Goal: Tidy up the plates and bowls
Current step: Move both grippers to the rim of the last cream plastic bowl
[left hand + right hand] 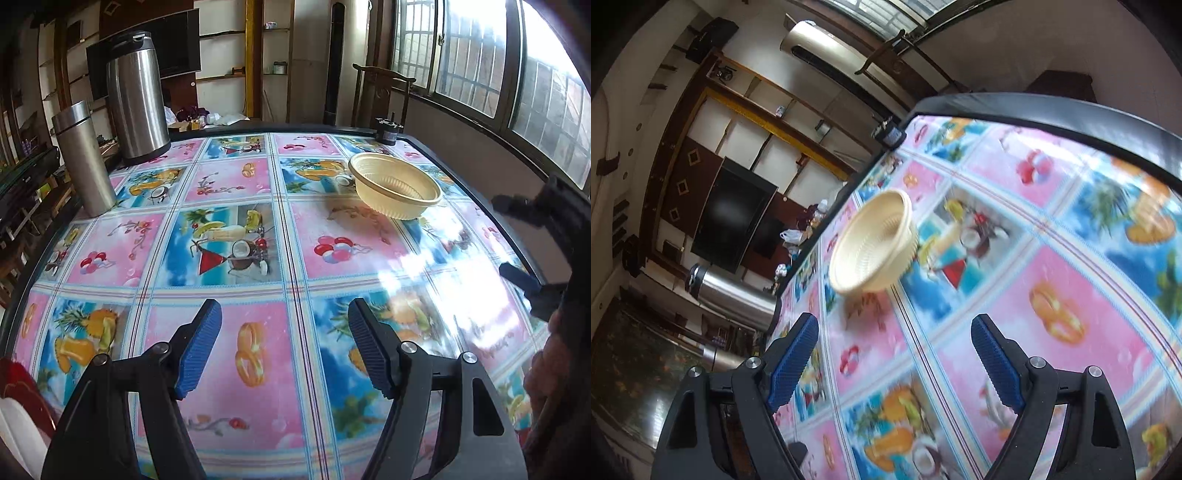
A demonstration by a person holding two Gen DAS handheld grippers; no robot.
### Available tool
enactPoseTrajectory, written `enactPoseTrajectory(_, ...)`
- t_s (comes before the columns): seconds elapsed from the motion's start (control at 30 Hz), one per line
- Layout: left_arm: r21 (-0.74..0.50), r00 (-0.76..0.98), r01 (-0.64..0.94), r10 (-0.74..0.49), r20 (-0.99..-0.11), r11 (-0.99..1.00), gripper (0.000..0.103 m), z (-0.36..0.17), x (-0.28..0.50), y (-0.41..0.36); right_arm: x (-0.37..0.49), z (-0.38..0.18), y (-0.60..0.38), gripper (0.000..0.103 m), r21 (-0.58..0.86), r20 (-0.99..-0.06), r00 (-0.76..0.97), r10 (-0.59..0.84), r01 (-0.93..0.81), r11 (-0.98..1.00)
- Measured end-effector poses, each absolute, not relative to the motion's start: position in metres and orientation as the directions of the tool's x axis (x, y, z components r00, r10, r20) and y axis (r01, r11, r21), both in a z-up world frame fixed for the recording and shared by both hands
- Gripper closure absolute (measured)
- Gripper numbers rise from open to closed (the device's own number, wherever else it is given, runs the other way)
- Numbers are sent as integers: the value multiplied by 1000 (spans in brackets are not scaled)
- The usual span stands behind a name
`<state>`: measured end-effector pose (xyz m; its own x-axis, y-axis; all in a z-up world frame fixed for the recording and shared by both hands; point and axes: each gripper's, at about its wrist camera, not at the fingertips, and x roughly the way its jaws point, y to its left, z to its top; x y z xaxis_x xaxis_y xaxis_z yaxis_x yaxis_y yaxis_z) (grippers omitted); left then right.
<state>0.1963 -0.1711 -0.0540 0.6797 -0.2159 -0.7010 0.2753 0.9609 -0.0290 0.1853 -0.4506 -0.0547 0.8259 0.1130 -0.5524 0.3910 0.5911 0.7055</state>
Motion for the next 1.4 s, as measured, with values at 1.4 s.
enactPoseTrajectory(1.4, -29, 652, 262, -199, -731, 965, 32, -85, 231, -164, 234, -78, -468, 15, 674, -597, 800, 57, 461, 577)
